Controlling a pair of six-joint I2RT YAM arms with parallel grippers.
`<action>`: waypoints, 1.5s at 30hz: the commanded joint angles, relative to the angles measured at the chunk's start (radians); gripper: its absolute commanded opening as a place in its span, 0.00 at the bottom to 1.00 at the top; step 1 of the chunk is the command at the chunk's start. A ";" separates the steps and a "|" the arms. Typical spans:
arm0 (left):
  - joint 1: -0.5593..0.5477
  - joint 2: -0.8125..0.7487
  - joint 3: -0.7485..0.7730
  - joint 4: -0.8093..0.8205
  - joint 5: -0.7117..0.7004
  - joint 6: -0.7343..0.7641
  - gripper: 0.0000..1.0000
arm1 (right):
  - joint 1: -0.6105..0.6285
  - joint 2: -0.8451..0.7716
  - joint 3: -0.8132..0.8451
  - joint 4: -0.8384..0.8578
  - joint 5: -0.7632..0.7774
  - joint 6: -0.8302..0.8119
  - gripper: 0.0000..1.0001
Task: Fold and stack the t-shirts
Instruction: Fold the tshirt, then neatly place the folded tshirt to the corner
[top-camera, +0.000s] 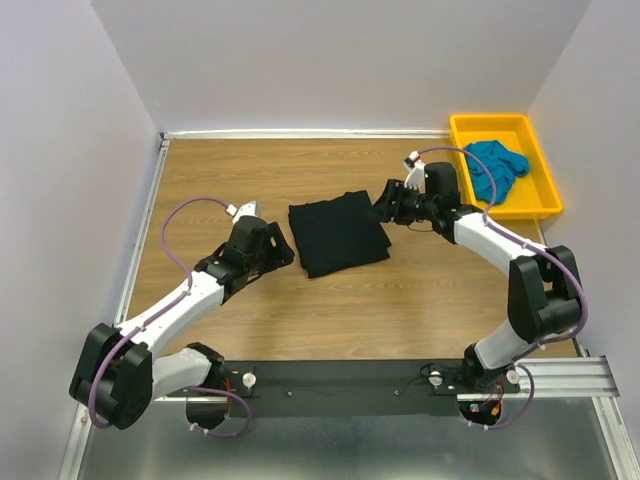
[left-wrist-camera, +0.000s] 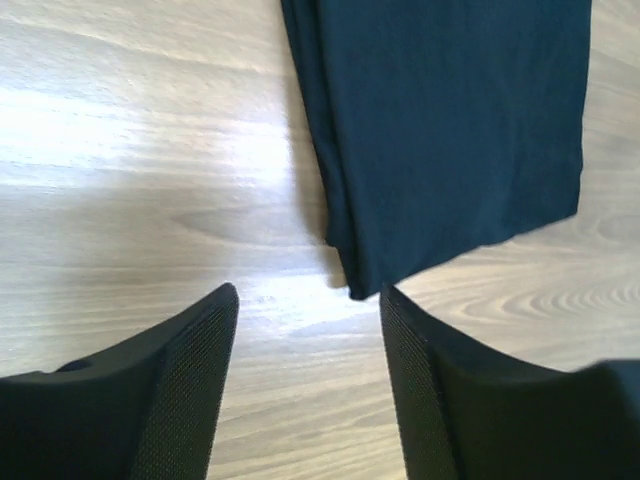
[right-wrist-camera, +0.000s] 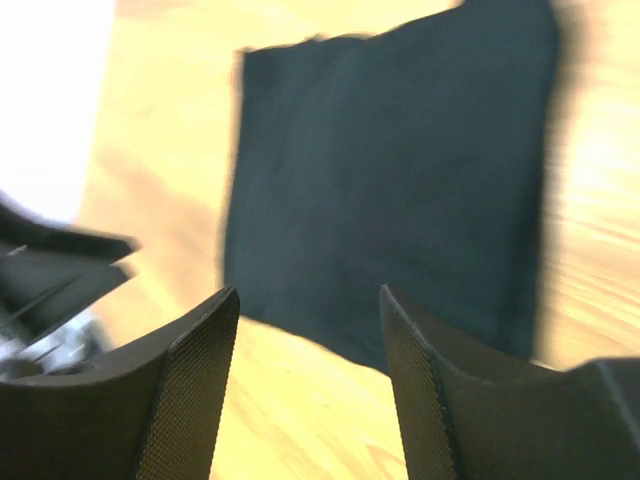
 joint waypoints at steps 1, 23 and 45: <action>0.005 -0.002 0.034 -0.034 -0.088 0.027 0.80 | -0.009 -0.025 0.046 -0.299 0.295 -0.112 0.67; -0.025 0.514 0.255 0.089 0.081 -0.008 0.74 | -0.009 -0.360 -0.052 -0.508 0.306 -0.034 0.84; 0.161 0.822 0.711 -0.392 -0.448 0.256 0.00 | 0.014 -0.541 -0.086 -0.594 0.215 -0.107 0.83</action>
